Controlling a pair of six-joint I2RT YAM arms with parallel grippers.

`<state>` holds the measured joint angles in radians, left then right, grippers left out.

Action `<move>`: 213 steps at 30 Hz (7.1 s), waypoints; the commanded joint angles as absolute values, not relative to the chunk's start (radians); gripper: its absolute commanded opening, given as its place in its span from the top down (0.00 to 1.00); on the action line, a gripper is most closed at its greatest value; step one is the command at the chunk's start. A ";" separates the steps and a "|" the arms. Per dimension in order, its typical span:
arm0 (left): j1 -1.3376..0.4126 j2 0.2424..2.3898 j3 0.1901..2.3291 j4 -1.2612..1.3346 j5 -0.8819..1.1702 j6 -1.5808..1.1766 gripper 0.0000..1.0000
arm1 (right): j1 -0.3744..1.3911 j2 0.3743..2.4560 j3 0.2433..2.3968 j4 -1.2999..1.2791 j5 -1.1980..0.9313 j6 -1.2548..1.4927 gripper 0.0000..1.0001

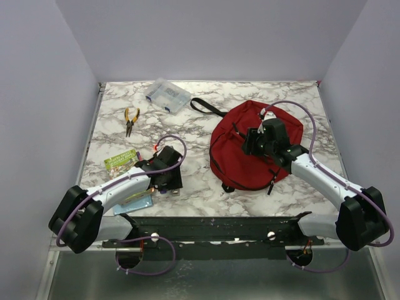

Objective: Pack the student bag
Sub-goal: Pick up the stationery from the center of the board, then place the stationery in the student bag.

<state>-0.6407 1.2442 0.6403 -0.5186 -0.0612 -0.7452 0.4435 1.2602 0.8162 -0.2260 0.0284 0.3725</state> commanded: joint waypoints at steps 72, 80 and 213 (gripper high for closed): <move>-0.658 0.908 0.600 -0.138 0.604 -0.793 1.00 | 0.489 1.810 1.104 -0.145 0.489 -0.056 0.43; -0.661 0.928 0.602 -0.111 0.597 -0.832 1.00 | 0.506 1.823 1.123 -0.108 0.613 -0.086 0.80; -0.756 2.010 1.057 0.569 0.586 -1.275 0.55 | 0.475 1.502 1.313 -0.601 0.048 0.325 0.99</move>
<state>-0.7467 1.9839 1.0363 0.5865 0.6090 -1.2816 0.4774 1.5497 1.2900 -0.6239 0.0822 0.3244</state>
